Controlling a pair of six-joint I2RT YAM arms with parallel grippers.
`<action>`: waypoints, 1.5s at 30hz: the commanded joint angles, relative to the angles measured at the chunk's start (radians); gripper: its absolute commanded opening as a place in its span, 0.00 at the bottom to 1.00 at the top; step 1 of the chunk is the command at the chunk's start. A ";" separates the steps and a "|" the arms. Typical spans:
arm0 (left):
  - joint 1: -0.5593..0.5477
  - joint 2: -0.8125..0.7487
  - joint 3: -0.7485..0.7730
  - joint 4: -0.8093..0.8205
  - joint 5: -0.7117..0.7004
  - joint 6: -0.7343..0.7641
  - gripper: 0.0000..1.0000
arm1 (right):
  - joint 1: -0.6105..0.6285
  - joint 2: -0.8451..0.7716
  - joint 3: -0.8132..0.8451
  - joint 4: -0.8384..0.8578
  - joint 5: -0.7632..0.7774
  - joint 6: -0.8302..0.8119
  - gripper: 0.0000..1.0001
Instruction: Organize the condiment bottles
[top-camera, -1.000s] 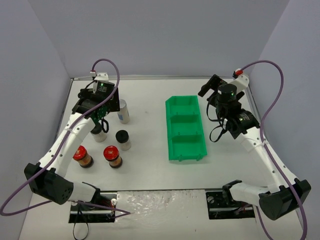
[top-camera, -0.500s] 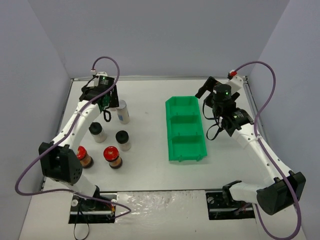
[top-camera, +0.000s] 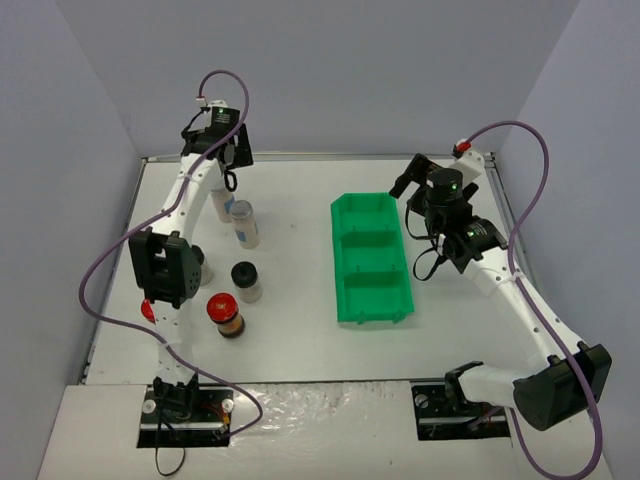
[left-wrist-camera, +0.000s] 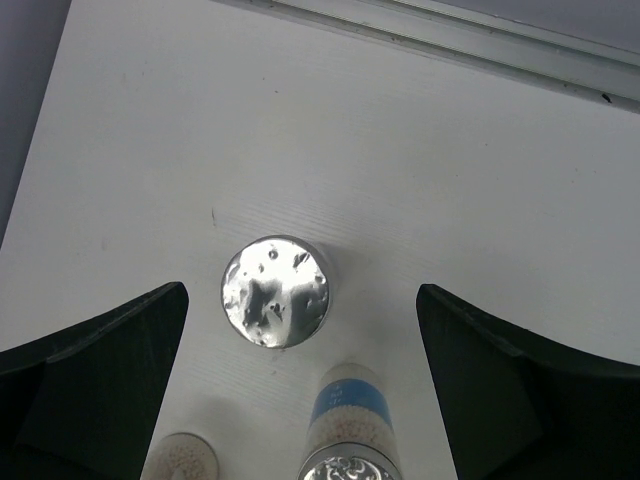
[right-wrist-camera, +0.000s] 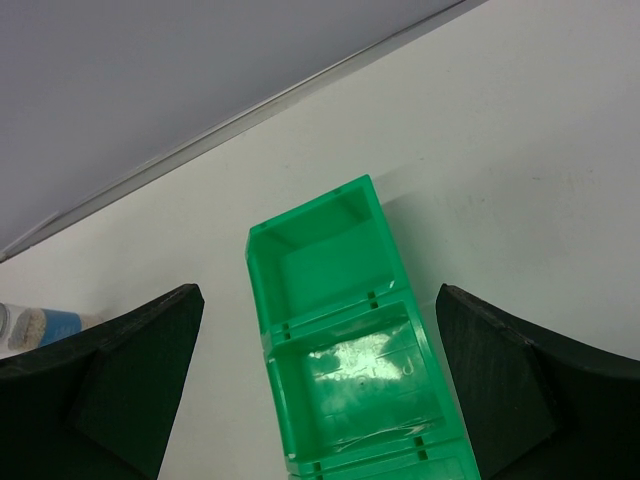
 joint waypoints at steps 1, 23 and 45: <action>0.007 0.018 0.089 -0.035 -0.007 -0.029 0.97 | 0.001 -0.035 0.017 0.048 0.015 -0.019 1.00; 0.049 0.003 -0.120 0.053 0.004 -0.066 0.91 | -0.001 0.017 -0.005 0.039 0.004 -0.022 1.00; -0.068 -0.151 -0.121 0.267 0.116 0.146 0.00 | 0.001 0.010 -0.030 0.029 0.041 -0.035 1.00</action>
